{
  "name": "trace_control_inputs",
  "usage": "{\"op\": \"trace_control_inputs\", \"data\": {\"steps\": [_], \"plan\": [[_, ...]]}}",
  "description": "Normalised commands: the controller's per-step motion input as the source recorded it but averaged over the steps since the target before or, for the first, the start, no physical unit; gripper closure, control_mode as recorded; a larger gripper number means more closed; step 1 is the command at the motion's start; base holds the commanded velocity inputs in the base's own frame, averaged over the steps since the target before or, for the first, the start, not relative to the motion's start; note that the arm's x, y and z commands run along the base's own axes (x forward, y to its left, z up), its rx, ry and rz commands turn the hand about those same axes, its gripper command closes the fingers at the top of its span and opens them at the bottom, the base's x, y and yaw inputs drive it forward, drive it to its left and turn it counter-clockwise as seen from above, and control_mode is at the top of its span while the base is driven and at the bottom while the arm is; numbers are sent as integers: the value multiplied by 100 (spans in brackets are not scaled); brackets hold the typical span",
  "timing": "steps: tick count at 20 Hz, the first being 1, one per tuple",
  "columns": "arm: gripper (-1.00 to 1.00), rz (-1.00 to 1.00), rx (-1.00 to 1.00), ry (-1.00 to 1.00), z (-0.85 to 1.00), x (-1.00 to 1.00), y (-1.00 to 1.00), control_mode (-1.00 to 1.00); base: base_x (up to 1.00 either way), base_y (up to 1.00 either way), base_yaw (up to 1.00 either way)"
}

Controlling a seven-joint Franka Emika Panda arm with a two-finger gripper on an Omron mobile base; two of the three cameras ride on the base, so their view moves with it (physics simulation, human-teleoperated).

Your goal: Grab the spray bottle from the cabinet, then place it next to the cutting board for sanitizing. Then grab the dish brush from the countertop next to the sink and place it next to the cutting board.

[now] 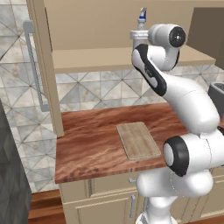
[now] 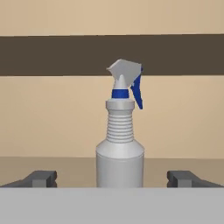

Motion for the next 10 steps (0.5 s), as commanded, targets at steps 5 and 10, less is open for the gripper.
{"op": "trace_control_inputs", "data": {"steps": [5,10], "plan": [[-100,4,0,0,-1,46,0,-100,0,0,0],[-100,2,0,0,-7,41,-13,-100,0,0,0]]}}
